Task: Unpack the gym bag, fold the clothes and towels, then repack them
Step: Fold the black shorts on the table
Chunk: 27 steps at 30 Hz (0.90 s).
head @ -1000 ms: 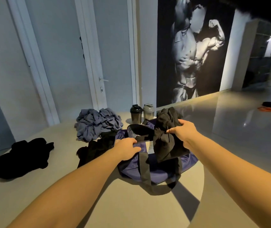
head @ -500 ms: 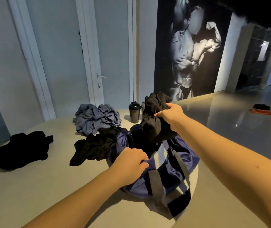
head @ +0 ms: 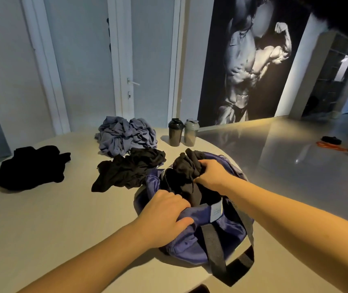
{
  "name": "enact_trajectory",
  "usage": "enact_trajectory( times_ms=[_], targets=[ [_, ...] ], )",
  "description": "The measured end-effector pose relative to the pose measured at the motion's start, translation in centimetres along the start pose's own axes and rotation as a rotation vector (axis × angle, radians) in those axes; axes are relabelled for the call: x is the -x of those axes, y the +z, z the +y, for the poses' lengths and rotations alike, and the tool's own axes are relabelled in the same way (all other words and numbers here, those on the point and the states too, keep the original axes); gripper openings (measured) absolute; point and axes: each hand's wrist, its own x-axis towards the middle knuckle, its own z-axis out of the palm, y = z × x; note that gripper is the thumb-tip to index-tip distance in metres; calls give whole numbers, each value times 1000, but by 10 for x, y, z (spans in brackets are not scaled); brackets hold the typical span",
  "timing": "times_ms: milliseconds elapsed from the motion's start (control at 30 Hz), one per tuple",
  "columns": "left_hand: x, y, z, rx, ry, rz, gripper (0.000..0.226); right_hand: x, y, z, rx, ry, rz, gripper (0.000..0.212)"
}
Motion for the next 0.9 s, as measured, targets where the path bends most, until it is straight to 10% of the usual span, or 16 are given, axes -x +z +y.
enact_trajectory(
  times_ms=[333, 667, 900],
  targets=[
    [-6, 8, -16, 104, 33, 93, 27, 3, 3, 11, 664, -224, -60, 56],
    [-11, 15, -19, 152, 107, 168, 16, 11, 23, 17, 131, -358, -83, 45],
    [-27, -6, -19, 193, 234, -134, 29, 11, 2, 26, 36, -211, -256, 59]
  ],
)
